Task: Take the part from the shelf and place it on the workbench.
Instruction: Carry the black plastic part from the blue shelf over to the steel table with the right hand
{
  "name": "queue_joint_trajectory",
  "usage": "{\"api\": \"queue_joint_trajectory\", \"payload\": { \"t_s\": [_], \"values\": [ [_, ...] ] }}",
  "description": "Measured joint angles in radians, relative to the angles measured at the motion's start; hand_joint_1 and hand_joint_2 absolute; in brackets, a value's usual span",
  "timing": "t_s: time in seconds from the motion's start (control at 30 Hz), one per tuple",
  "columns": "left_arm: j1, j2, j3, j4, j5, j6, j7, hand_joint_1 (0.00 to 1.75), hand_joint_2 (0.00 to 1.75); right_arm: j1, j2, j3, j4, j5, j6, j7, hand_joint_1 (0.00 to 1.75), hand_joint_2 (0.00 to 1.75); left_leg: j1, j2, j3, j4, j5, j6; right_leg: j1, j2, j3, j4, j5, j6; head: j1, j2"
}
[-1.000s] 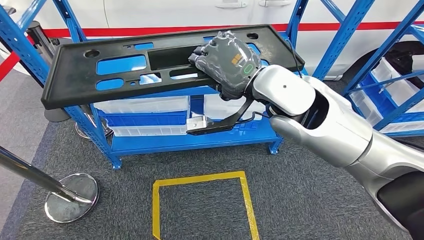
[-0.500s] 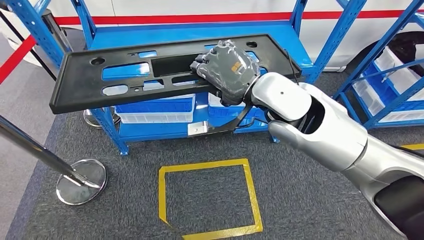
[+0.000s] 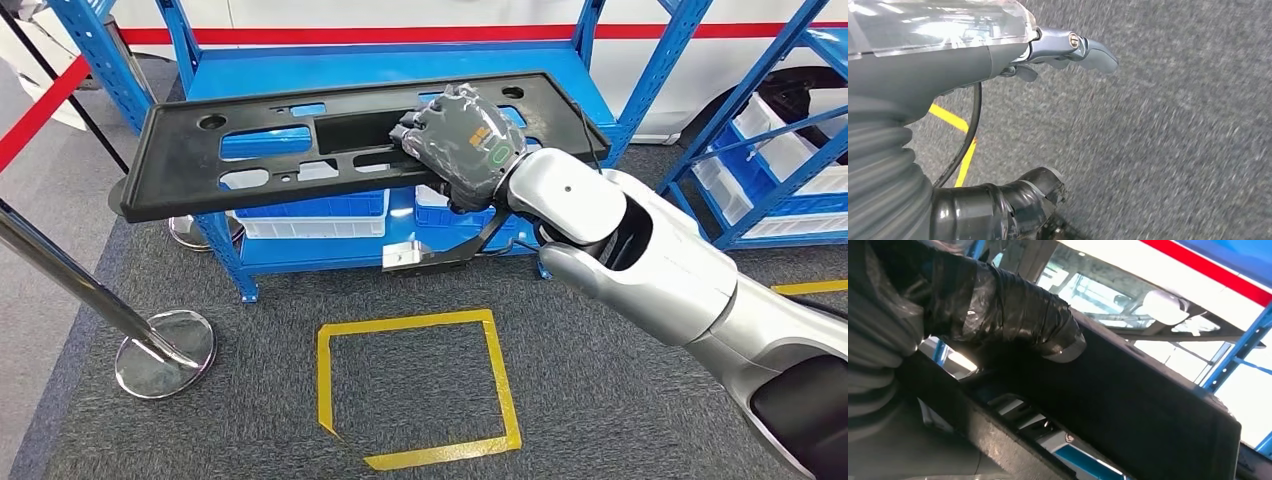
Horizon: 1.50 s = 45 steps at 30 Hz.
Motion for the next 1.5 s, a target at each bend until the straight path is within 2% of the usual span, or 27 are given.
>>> {"api": "queue_joint_trajectory", "payload": {
  "t_s": [0.07,0.1,0.17,0.2,0.27,0.33,0.37,0.43,0.5,0.53,0.57,0.67,0.7,0.73,0.8,0.83,0.9,0.97,1.03,1.07,1.13,1.2,1.27,1.3,1.4,1.43,1.5],
  "values": [
    [0.000,0.000,0.000,0.000,-0.001,0.001,0.001,0.00,1.75,-0.003,0.001,0.000,0.002,0.002,0.000,0.000,1.75,1.75,-0.003,-0.001,-0.012,0.021,-0.033,-0.007,-0.004,-0.007,-0.002,-0.031,0.030,-0.008,-0.001,0.000],
    [0.000,0.001,0.000,0.000,-0.002,0.002,0.001,0.00,1.75,-0.003,0.001,0.000,0.002,0.004,0.000,0.000,1.75,1.75,-0.005,-0.002,-0.025,0.059,-0.074,-0.008,-0.009,-0.011,-0.008,-0.042,0.045,-0.011,-0.001,0.000],
    [0.000,0.004,0.000,0.000,-0.002,0.002,-0.002,0.00,1.75,-0.003,0.002,0.000,0.005,0.006,0.000,0.000,1.75,1.75,-0.005,-0.003,-0.058,0.176,-0.165,-0.013,-0.009,-0.014,-0.035,-0.041,0.066,-0.011,-0.002,0.000],
    [0.000,0.007,0.000,0.000,-0.001,0.002,-0.003,0.00,1.75,-0.002,0.001,0.000,0.006,0.006,0.000,0.000,1.75,1.75,-0.004,-0.003,-0.069,0.232,-0.188,-0.018,-0.010,-0.014,-0.053,-0.037,0.076,-0.006,-0.002,0.000],
    [0.000,0.011,0.000,0.000,-0.002,0.003,-0.003,0.00,1.75,0.003,0.001,0.001,0.010,0.007,0.000,0.000,1.75,1.75,-0.001,-0.002,-0.055,0.269,-0.162,-0.028,-0.016,-0.015,-0.094,-0.023,0.096,0.005,-0.002,0.000],
    [-0.001,0.013,0.000,0.000,-0.005,0.003,-0.003,0.00,1.75,0.005,0.000,0.001,0.013,0.008,0.000,0.000,1.75,1.75,0.005,-0.002,0.016,0.192,-0.113,-0.040,-0.023,-0.015,-0.138,0.002,0.113,0.020,-0.002,0.000],
    [-0.002,0.014,0.000,0.000,-0.008,0.003,-0.002,0.00,1.75,0.005,0.000,0.000,0.014,0.009,0.000,0.000,1.75,1.75,0.005,-0.004,0.062,0.127,-0.115,-0.043,-0.025,-0.013,-0.159,0.019,0.120,0.028,-0.002,0.000],
    [-0.004,0.015,0.000,0.000,-0.013,0.003,-0.001,0.00,1.75,0.006,-0.001,0.000,0.018,0.016,0.002,0.002,1.75,1.75,0.002,-0.009,0.111,0.048,-0.145,-0.034,-0.023,-0.011,-0.184,0.043,0.134,0.041,-0.002,0.000],
    [-0.004,0.015,0.000,0.000,-0.015,0.003,0.000,0.00,1.75,0.006,-0.002,0.000,0.024,0.023,0.004,0.003,1.75,1.75,-0.002,-0.009,0.104,0.042,-0.144,-0.012,-0.024,-0.010,-0.190,0.044,0.150,0.050,-0.001,0.000],
    [-0.004,0.015,0.000,0.000,-0.015,0.003,0.000,0.00,1.75,0.005,-0.002,0.000,0.028,0.027,0.006,0.004,1.75,1.75,-0.002,-0.005,0.096,0.043,-0.135,-0.002,-0.027,-0.010,-0.195,0.047,0.145,0.054,0.000,0.000],
    [-0.005,0.015,0.000,0.000,-0.017,0.003,0.000,0.00,1.75,0.003,-0.002,0.001,0.033,0.034,0.014,0.006,1.75,1.75,-0.002,-0.001,0.085,0.043,-0.122,0.009,-0.031,-0.009,-0.203,0.061,0.118,0.059,0.001,0.000],
    [-0.011,0.017,-0.001,0.000,-0.022,0.005,0.003,0.00,1.75,-0.031,0.015,0.017,0.068,0.069,0.071,0.024,1.75,1.75,-0.003,0.007,0.037,0.043,-0.077,0.027,-0.039,-0.007,-0.239,0.215,-0.044,0.073,0.001,0.000],
    [-0.013,0.018,-0.001,0.000,-0.022,0.004,0.004,0.00,1.75,-0.049,0.028,0.024,0.091,0.076,0.092,0.035,1.75,1.75,-0.005,0.009,0.019,0.043,-0.062,0.027,-0.041,-0.007,-0.245,0.280,-0.077,0.075,0.001,0.000],
    [-0.016,0.019,-0.001,0.000,-0.022,0.001,0.005,0.00,1.75,-0.067,0.045,0.030,0.121,0.079,0.109,0.046,1.75,1.75,-0.006,0.010,0.000,0.044,-0.048,0.026,-0.042,-0.007,-0.242,0.328,-0.084,0.075,0.001,0.000],
    [-0.024,0.019,-0.001,0.000,-0.022,-0.003,0.004,0.00,1.75,-0.104,0.084,0.035,0.184,0.083,0.126,0.066,1.75,1.75,-0.008,0.011,-0.037,0.044,-0.019,0.022,-0.041,-0.006,-0.193,0.338,-0.045,0.068,0.001,0.000],
    [-0.028,0.019,-0.001,0.000,-0.021,-0.004,0.004,0.00,1.75,-0.124,0.104,0.036,0.216,0.083,0.128,0.072,1.75,1.75,-0.009,0.011,-0.052,0.044,-0.005,0.019,-0.038,-0.005,-0.141,0.293,-0.029,0.059,0.001,0.000],
    [-0.032,0.015,-0.001,0.000,-0.017,-0.007,-0.002,0.00,1.75,-0.160,0.138,0.036,0.268,0.080,0.123,0.080,1.75,1.75,-0.008,0.010,-0.071,0.042,0.018,0.010,-0.029,-0.003,-0.021,0.147,-0.056,0.041,0.001,0.000],
    [-0.033,0.012,-0.001,0.000,-0.012,-0.014,-0.010,0.00,1.75,-0.181,0.155,0.035,0.307,0.078,0.113,0.082,1.75,1.75,-0.001,0.010,-0.073,0.030,0.038,-0.005,-0.015,-0.004,0.039,0.048,-0.090,0.028,0.000,0.000],
    [-0.030,0.010,-0.001,0.000,-0.008,-0.017,-0.004,0.00,1.75,-0.189,0.159,0.034,0.335,0.077,0.104,0.079,1.75,1.75,0.007,0.009,-0.072,0.012,0.055,-0.021,-0.007,-0.008,0.039,0.015,-0.070,0.016,0.001,0.000],
    [-0.026,0.010,-0.001,0.000,-0.006,-0.015,0.002,0.00,1.75,-0.191,0.160,0.034,0.345,0.077,0.102,0.076,1.75,1.75,0.008,0.008,-0.076,0.015,0.045,-0.025,-0.007,-0.010,0.037,0.000,-0.053,0.007,0.002,0.000],
    [-0.017,0.009,-0.001,0.000,-0.003,-0.013,0.010,0.00,1.75,-0.193,0.162,0.034,0.361,0.077,0.098,0.073,1.75,1.75,0.006,0.004,-0.102,0.077,-0.027,-0.025,-0.010,-0.015,0.029,-0.020,-0.021,-0.005,0.001,0.000],
    [-0.009,0.010,-0.001,0.000,-0.001,-0.009,0.014,0.00,1.75,-0.192,0.162,0.034,0.374,0.077,0.096,0.074,1.75,1.75,0.004,0.002,-0.135,0.200,-0.109,-0.029,-0.009,-0.016,0.008,-0.020,0.001,-0.009,0.000,0.000],
    [-0.007,0.013,-0.001,0.000,0.000,-0.001,0.017,0.00,1.75,-0.188,0.160,0.034,0.387,0.076,0.095,0.075,1.75,1.75,0.005,0.002,-0.138,0.271,-0.117,-0.034,-0.010,-0.015,-0.020,-0.012,0.016,-0.006,0.000,0.000],
    [-0.006,0.014,-0.001,0.000,0.000,0.001,0.019,0.00,1.75,-0.186,0.159,0.034,0.393,0.076,0.095,0.076,1.75,1.75,0.005,0.002,-0.114,0.255,-0.099,-0.036,-0.011,-0.014,-0.033,-0.006,0.022,-0.003,0.000,0.000],
    [-0.007,0.017,-0.001,0.000,0.000,0.002,0.019,0.00,1.75,-0.186,0.149,0.033,0.406,0.075,0.093,0.077,1.75,1.75,0.005,0.000,0.016,0.082,-0.066,-0.032,-0.012,-0.012,-0.069,0.027,0.026,0.009,0.000,0.000],
    [-0.006,0.018,-0.001,0.000,0.000,0.002,0.019,0.00,1.75,-0.186,0.145,0.031,0.410,0.075,0.092,0.078,1.75,1.75,0.003,-0.001,0.038,0.046,-0.070,-0.027,-0.010,-0.012,-0.078,0.040,0.026,0.014,0.001,0.000],
    [-0.004,0.019,-0.001,0.000,0.000,0.002,0.019,0.00,1.75,-0.186,0.137,0.030,0.416,0.075,0.091,0.080,1.75,1.75,0.000,-0.003,0.035,0.039,-0.073,-0.013,-0.008,-0.011,-0.090,0.053,0.029,0.024,0.001,0.000]
  ]
}}
